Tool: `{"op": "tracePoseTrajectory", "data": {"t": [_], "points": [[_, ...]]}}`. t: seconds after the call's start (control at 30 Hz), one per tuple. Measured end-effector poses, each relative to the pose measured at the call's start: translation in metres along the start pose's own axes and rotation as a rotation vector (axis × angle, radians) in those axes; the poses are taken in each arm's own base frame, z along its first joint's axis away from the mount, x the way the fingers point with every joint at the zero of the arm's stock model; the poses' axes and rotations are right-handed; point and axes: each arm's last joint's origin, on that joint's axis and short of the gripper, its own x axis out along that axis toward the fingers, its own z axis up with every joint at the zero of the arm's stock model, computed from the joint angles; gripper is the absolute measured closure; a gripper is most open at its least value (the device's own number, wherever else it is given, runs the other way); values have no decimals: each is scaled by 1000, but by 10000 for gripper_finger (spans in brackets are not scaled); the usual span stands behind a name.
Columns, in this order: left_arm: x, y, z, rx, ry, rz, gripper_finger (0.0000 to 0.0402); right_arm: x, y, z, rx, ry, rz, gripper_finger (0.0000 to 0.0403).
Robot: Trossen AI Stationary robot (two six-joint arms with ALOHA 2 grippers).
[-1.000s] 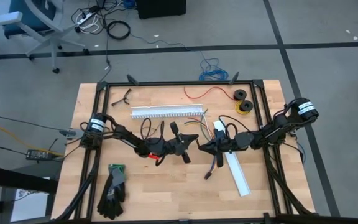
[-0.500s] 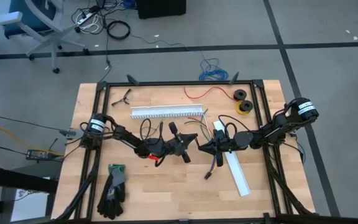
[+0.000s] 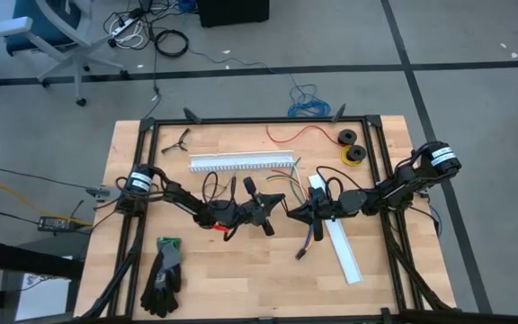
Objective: Ziptie cables
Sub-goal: Wrap the cable wires with black zip tie
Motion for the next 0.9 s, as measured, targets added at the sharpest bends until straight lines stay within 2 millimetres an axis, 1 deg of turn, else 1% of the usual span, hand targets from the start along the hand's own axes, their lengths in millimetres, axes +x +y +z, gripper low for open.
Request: {"op": "tracePoseTrajectory", "data": {"t": [0.23, 0.4, 0.9], "points": [[0, -2, -2, 17, 17, -18, 400, 1, -2, 2, 21, 8, 20, 403], [0, 1, 2, 12, -9, 16, 400, 1, -4, -1, 51, 44, 22, 403], [0, -1, -1, 29, 12, 1, 400, 1, -2, 2, 47, 16, 40, 403]]}}
